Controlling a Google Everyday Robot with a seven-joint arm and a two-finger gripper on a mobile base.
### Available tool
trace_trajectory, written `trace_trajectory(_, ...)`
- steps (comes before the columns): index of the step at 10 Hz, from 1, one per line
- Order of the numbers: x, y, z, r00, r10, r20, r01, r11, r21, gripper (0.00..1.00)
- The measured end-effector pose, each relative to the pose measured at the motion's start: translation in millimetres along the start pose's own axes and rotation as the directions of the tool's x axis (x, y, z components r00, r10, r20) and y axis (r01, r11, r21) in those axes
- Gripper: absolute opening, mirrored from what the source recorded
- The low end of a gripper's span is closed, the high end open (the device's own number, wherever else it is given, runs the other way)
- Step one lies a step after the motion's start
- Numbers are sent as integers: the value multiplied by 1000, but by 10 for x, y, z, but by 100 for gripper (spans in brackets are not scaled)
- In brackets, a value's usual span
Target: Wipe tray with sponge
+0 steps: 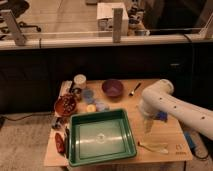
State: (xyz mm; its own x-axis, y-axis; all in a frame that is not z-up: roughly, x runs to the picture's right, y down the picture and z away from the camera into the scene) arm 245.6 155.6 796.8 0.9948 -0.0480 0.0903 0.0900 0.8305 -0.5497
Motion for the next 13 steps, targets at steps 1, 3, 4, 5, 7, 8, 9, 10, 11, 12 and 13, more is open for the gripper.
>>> trace_trajectory(1,134,-100,82,998,60,0,-60,998,6,80)
trace_trajectory(3,424,-268,249,981,193,-11,-193,981,22,80)
trace_trajectory(4,518,-322,348,966,257,-21,-256,966,30,80)
trace_trajectory(5,564,-331,428,954,297,-31,-296,955,35,80)
trace_trajectory(7,723,-300,643,929,368,-45,-366,930,40,80)
trace_trajectory(8,820,-279,737,915,400,-49,-399,916,40,80)
trace_trajectory(9,883,-266,797,905,422,-51,-420,907,38,80)
trace_trajectory(10,917,-268,819,898,437,-49,-435,900,37,80)
trace_trajectory(11,947,-274,844,893,448,-46,-446,894,35,80)
trace_trajectory(12,1007,-257,874,888,457,-49,-456,889,31,80)
trace_trajectory(13,1017,-226,874,889,454,-54,-454,891,25,80)
